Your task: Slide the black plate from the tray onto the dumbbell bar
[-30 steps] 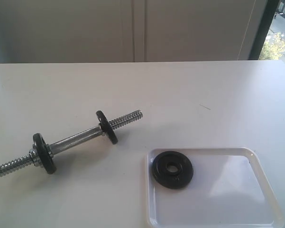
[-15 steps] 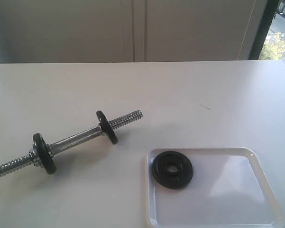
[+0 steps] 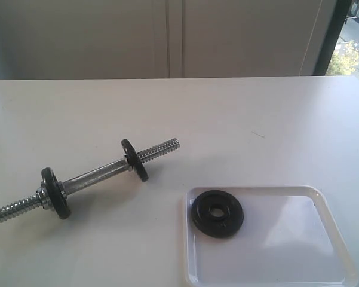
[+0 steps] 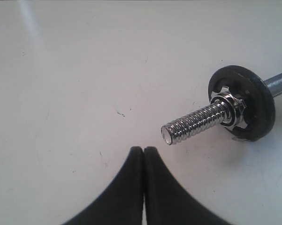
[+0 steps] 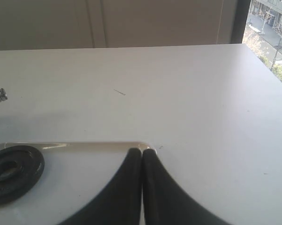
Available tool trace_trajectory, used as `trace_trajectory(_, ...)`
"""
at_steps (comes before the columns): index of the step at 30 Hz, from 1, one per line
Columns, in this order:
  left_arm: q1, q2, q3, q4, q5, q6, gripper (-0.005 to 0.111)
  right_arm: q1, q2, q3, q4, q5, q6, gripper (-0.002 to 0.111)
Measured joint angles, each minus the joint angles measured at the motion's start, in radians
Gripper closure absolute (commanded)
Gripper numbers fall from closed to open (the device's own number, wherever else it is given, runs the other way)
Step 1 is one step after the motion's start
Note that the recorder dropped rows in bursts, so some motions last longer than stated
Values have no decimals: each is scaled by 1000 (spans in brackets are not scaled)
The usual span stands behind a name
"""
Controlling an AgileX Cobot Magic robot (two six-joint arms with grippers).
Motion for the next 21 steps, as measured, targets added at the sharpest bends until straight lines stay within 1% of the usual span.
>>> trace_trajectory(6,0,0,0,0,-3,0,107,0,0,0,0,0,0,108)
trace_trajectory(9,0,0,0,0,-33,0,107,0,0,0,0,0,0,108)
trace_trajectory(15,0,0,0,0,-106,0,107,11,0,0,0,0,0,108)
trace_trajectory(21,0,0,0,0,-216,0,107,19,0,0,0,0,0,108)
